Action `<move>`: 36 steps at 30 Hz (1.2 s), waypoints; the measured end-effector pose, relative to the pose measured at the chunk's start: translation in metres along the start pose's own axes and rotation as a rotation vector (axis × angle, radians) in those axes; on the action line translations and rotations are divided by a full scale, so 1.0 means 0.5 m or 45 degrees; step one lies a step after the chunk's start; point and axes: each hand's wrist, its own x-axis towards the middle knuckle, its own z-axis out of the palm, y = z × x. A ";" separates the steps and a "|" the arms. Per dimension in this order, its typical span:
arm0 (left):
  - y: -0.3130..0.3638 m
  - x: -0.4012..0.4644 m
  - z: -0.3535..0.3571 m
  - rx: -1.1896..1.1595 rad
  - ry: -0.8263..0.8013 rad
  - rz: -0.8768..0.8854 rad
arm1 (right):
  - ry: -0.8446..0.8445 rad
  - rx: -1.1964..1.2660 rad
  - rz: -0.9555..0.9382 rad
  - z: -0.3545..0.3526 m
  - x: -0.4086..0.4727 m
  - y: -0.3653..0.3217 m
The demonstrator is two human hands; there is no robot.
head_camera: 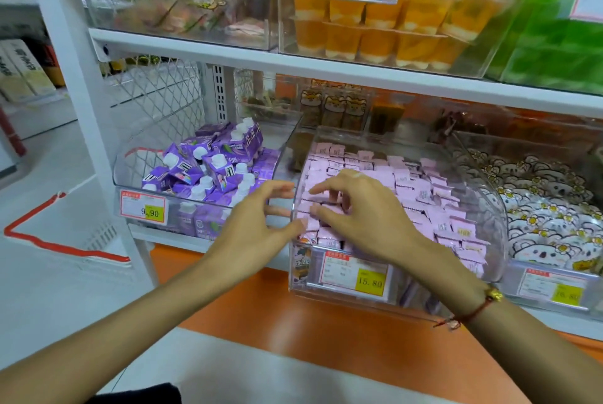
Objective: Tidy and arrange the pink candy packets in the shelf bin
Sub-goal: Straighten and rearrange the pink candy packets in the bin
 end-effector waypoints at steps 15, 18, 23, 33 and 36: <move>-0.010 0.001 -0.022 -0.042 -0.058 0.034 | -0.315 0.230 -0.084 -0.019 -0.013 -0.009; -0.006 0.003 -0.022 -0.128 -0.071 0.004 | -0.257 0.073 -0.077 -0.008 -0.020 -0.009; -0.004 0.003 -0.020 -0.097 -0.062 -0.019 | -0.043 0.090 0.016 0.017 -0.029 -0.025; -0.009 0.000 -0.010 -0.059 -0.068 -0.025 | -0.231 0.078 -0.010 -0.024 0.021 -0.008; -0.009 0.000 -0.004 -0.039 -0.060 -0.018 | -0.224 -0.122 0.012 -0.008 0.028 -0.007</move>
